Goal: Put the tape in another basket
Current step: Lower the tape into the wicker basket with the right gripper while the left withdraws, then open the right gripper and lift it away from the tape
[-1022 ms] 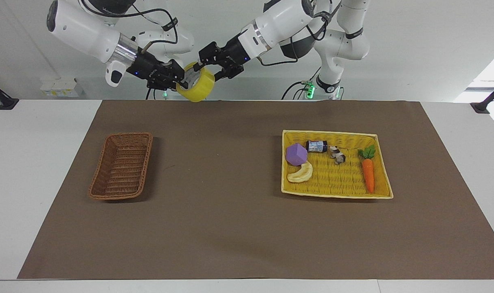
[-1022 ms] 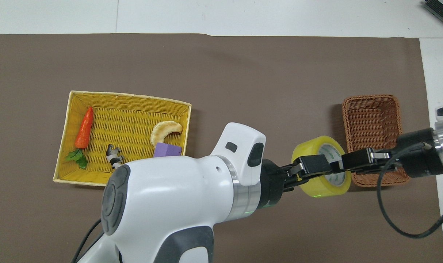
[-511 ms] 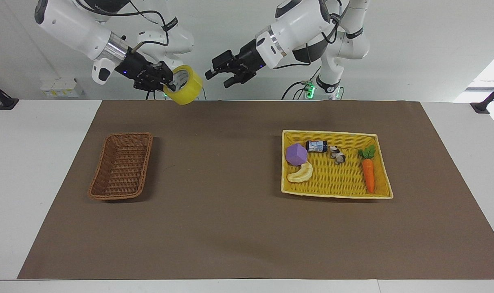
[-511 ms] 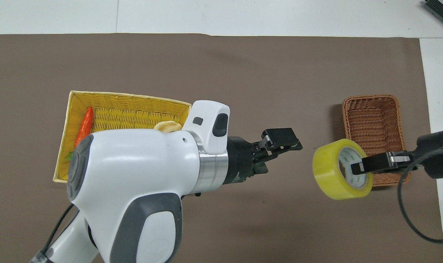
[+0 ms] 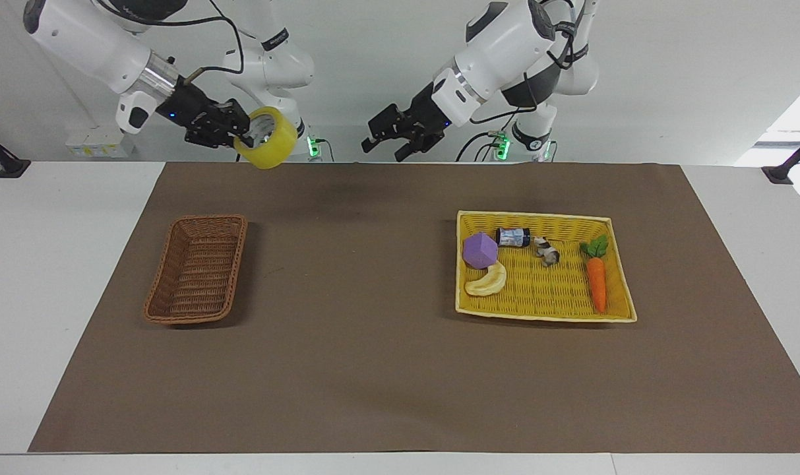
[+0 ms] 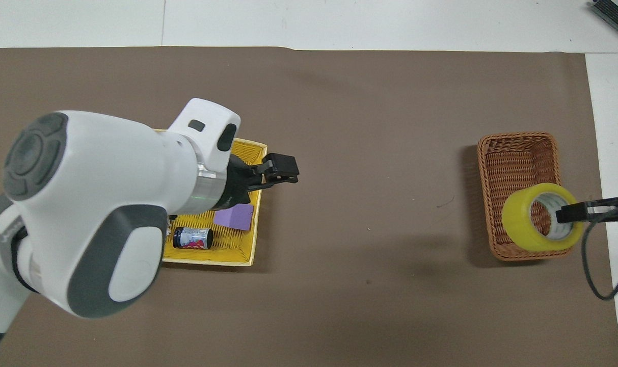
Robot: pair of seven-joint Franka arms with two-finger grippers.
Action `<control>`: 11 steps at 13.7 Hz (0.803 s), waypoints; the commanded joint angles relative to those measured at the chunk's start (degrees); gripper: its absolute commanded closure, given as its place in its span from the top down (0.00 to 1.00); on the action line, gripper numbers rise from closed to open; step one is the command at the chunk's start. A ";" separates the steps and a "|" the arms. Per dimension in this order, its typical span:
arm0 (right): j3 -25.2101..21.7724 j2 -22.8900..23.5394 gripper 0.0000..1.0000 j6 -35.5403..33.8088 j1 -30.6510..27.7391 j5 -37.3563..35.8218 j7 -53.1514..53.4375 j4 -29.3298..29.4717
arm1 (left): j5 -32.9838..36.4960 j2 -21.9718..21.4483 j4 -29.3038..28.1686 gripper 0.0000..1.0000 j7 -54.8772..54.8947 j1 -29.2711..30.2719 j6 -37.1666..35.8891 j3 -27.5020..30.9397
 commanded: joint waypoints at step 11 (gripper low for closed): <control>0.68 19.22 0.00 22.91 -4.23 -6.37 -10.08 0.84 | 23.59 -2.26 2.05 1.00 33.87 18.74 -11.47 0.74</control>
